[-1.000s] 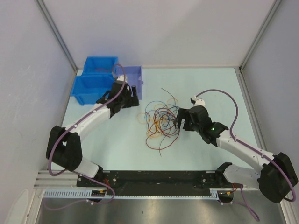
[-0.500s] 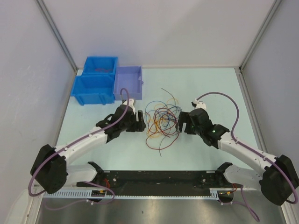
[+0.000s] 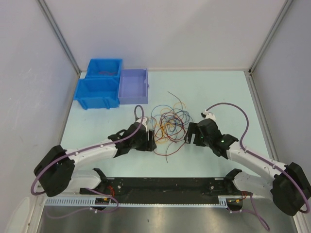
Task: Untangle the cables
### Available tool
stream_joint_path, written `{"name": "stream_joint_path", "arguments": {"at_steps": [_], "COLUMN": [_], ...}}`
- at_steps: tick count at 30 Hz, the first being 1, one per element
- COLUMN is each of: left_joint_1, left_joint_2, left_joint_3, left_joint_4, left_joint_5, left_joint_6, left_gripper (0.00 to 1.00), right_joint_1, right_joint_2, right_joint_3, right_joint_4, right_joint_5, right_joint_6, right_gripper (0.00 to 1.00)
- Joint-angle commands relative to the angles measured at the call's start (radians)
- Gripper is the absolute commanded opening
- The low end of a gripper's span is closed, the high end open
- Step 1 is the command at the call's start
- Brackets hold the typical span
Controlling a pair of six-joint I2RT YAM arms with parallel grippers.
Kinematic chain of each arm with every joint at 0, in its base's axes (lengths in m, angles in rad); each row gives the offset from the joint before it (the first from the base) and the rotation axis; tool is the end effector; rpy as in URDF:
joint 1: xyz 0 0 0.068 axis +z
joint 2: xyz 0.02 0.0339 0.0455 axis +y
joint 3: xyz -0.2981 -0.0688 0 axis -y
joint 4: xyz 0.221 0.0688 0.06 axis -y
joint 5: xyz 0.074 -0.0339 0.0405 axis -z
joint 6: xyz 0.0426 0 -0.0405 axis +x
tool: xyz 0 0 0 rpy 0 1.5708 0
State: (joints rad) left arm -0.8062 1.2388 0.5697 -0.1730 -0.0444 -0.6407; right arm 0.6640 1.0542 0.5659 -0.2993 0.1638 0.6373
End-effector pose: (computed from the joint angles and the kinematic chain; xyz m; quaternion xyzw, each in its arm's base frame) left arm 0.1474 -0.1510 0.2183 0.0693 0.9316 -0.2203 0.2807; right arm 0.1444 0.1042 0.2398 0.0189 0.9215 0.1702 0.3485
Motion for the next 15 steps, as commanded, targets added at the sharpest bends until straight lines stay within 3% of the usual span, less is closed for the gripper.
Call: {"name": "stream_joint_path", "arguments": {"at_steps": [1, 11, 14, 15], "left_joint_1": [-0.028, -0.045, -0.050, -0.050], "left_joint_2": [0.034, 0.159, 0.185, 0.189], "left_joint_3": [0.004, 0.025, 0.032, 0.033], "left_joint_4": [0.084, 0.131, 0.147, 0.150], "left_joint_5": [0.011, 0.020, 0.017, 0.014], "left_joint_6": [-0.036, -0.057, -0.059, -0.060], "left_gripper": [0.66, 0.45, 0.29, 0.17], "right_joint_1": [0.005, 0.000, -0.004, -0.006], "right_joint_2": [-0.039, -0.082, -0.083, -0.083], "right_joint_3": [-0.020, -0.024, -0.023, -0.024], "right_joint_4": [0.028, -0.004, -0.006, -0.006], "right_joint_5": [0.020, 0.062, 0.065, 0.065], "right_joint_6": [0.048, 0.036, 0.030, 0.030], "right_gripper": [0.93, 0.93, 0.93, 0.93]}}
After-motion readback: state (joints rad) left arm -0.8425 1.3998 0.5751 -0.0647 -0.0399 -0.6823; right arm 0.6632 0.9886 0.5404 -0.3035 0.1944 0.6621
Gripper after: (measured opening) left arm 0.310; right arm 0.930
